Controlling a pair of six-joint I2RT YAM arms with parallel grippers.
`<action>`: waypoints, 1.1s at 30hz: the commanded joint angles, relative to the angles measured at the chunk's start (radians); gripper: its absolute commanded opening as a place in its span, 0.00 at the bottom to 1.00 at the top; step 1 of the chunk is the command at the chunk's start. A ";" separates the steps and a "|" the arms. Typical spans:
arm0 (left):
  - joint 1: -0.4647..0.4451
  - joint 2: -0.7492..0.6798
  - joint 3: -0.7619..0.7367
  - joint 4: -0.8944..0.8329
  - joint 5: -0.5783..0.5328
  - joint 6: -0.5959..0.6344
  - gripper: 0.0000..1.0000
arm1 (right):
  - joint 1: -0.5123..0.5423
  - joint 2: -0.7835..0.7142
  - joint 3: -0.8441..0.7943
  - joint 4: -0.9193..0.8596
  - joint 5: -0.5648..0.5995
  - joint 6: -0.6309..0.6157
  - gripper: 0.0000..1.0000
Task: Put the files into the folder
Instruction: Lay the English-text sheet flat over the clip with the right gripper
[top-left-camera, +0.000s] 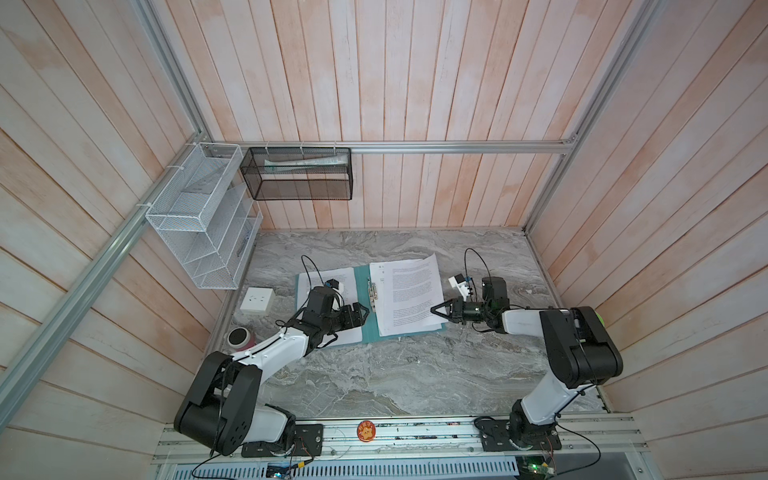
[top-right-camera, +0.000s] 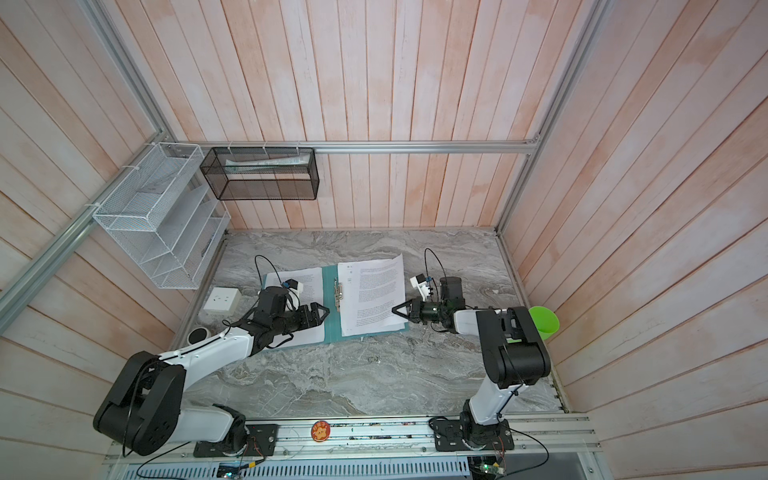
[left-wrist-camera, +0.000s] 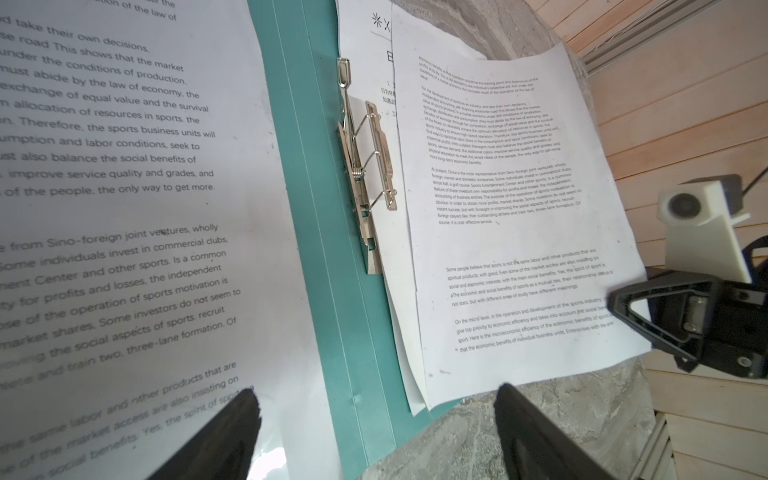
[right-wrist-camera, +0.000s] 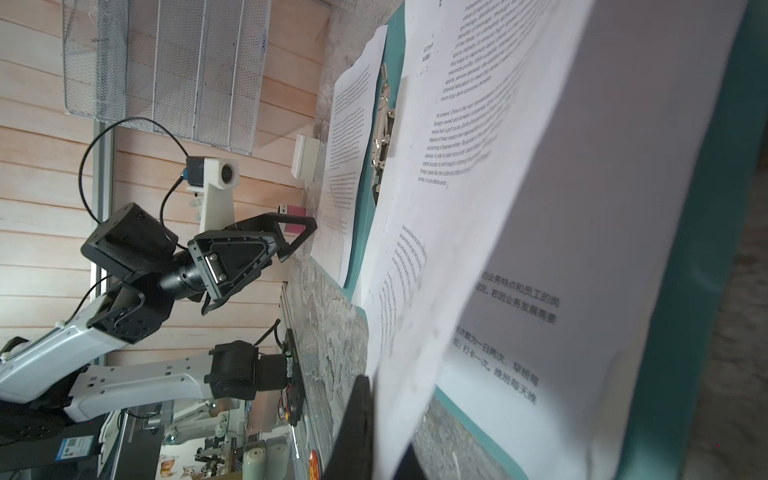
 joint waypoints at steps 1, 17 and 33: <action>0.005 -0.001 -0.016 0.013 -0.006 0.008 0.90 | 0.003 -0.041 0.016 -0.140 -0.017 -0.104 0.00; 0.005 0.010 -0.015 0.024 -0.001 0.013 0.90 | 0.003 0.075 0.127 -0.189 0.064 -0.128 0.00; 0.005 0.023 0.008 0.007 0.006 0.024 0.90 | 0.016 0.189 0.232 -0.331 -0.006 -0.265 0.00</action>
